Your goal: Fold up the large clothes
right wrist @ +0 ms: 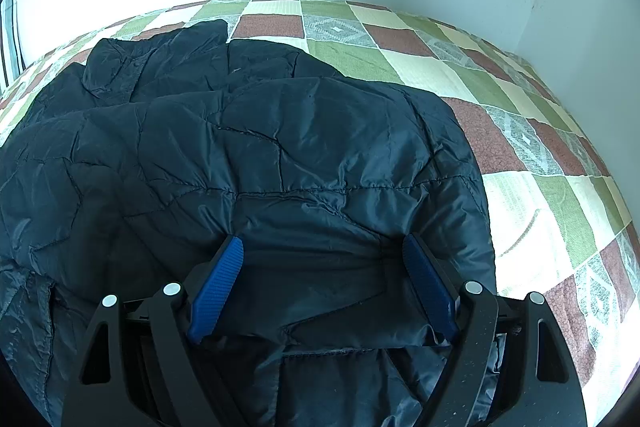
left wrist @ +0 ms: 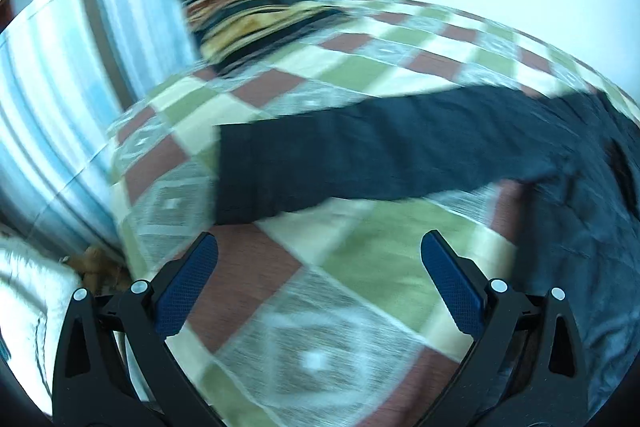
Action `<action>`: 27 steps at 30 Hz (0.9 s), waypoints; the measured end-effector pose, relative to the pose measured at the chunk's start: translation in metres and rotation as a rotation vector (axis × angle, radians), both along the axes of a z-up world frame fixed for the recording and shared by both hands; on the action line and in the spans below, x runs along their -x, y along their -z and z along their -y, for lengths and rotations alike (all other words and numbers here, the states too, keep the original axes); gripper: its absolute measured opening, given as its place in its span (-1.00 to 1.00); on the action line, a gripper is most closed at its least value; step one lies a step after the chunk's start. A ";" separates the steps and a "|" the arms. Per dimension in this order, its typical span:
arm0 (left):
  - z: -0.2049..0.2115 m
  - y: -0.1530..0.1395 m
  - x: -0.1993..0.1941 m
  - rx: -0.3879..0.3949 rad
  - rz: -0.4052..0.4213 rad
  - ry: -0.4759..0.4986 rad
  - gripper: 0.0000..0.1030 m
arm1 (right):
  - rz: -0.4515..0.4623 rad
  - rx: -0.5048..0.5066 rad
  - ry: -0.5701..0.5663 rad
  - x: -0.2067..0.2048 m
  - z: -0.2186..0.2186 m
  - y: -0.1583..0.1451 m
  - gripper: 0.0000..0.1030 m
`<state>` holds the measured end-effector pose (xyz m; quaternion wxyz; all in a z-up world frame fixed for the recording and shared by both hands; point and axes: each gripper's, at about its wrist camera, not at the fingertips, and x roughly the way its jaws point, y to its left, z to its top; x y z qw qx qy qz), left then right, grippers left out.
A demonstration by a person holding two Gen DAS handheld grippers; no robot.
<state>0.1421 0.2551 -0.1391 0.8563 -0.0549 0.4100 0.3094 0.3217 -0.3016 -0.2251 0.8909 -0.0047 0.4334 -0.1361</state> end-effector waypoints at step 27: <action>-0.141 0.048 0.006 0.599 0.301 -0.138 0.39 | 0.006 0.024 0.002 0.000 -0.004 0.000 0.57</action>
